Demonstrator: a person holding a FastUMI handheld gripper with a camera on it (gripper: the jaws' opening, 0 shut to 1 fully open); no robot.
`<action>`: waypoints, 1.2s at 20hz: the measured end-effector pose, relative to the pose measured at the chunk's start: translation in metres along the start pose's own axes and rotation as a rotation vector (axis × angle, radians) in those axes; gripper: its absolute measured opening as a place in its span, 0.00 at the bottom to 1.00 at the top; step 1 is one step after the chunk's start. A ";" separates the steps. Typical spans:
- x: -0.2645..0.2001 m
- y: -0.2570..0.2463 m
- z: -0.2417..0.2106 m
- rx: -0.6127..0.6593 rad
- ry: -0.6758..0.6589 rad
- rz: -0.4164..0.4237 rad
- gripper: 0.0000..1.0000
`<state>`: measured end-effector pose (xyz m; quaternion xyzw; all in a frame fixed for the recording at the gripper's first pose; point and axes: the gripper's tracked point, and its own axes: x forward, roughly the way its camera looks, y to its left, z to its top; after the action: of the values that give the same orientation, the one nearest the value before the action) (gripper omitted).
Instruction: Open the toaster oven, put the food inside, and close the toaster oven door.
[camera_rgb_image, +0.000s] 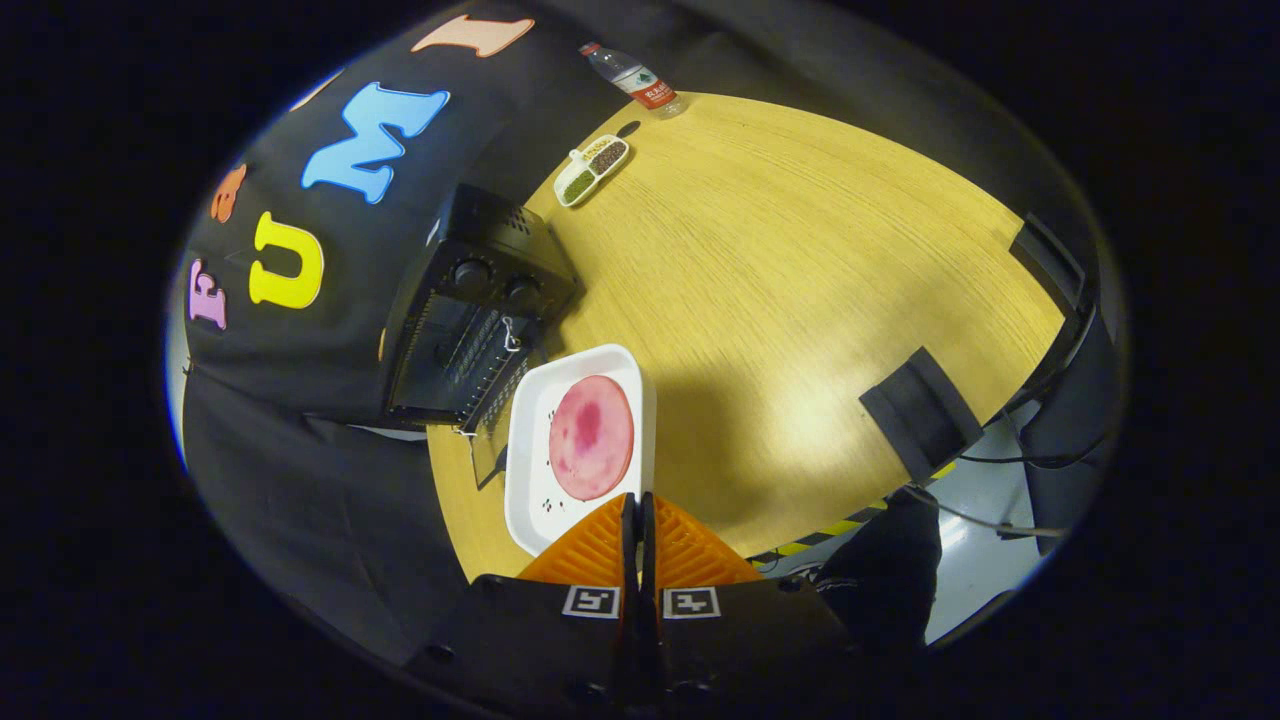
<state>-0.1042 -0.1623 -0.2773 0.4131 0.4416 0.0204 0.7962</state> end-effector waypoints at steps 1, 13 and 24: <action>-0.001 0.008 -0.008 -0.001 -0.004 0.013 0.02; 0.016 0.104 -0.039 -0.026 -0.027 0.121 0.02; 0.112 0.164 -0.003 0.019 -0.030 0.130 0.02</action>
<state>0.0162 -0.0079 -0.2442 0.4489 0.4020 0.0619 0.7956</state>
